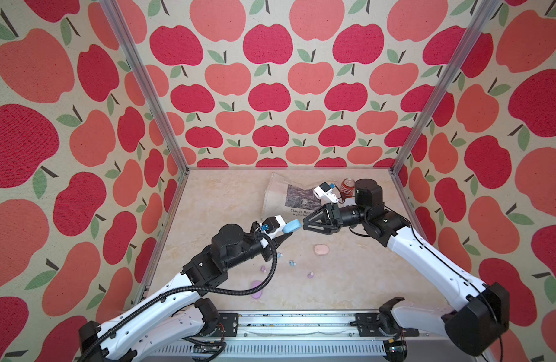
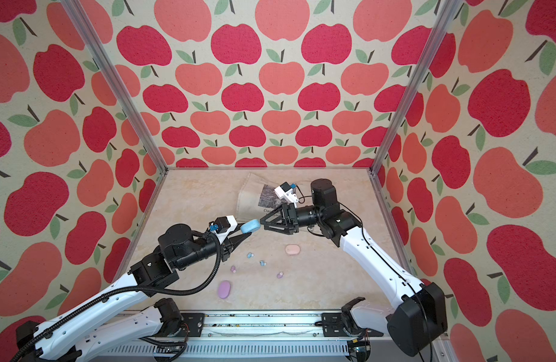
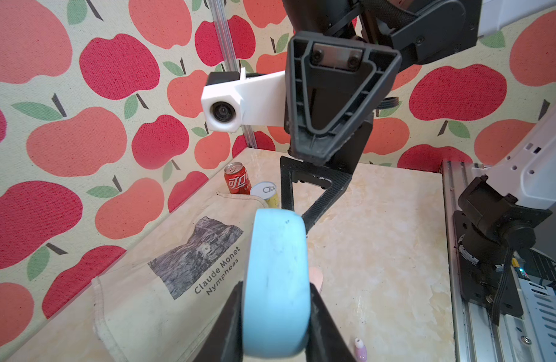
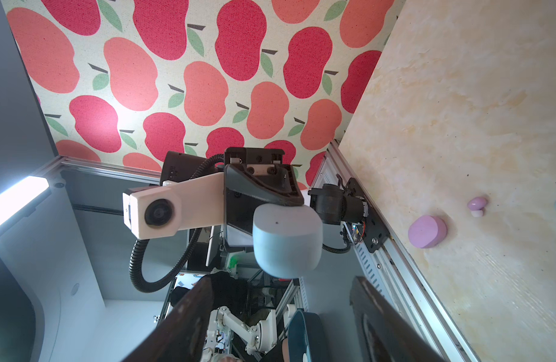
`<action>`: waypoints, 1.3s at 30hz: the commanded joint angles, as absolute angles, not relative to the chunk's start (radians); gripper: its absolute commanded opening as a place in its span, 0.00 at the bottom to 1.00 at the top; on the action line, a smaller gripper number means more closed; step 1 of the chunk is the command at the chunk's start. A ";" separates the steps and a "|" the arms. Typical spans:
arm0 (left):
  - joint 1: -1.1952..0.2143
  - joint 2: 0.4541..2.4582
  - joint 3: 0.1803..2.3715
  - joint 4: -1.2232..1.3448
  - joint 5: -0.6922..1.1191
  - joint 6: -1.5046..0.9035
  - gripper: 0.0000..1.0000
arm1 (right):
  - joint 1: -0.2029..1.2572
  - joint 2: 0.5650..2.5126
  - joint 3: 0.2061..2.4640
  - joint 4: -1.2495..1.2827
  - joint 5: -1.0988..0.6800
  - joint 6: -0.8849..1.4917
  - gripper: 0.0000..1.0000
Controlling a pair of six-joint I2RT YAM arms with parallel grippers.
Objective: Insert wireless bluetooth earbuds into charging case
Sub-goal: Pass the charging case.
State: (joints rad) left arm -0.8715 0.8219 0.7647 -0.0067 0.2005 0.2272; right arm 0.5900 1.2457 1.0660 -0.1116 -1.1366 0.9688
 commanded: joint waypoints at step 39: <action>-0.887 0.876 0.803 0.038 0.174 0.221 0.11 | 0.668 1.364 1.102 0.103 -1.133 1.084 0.34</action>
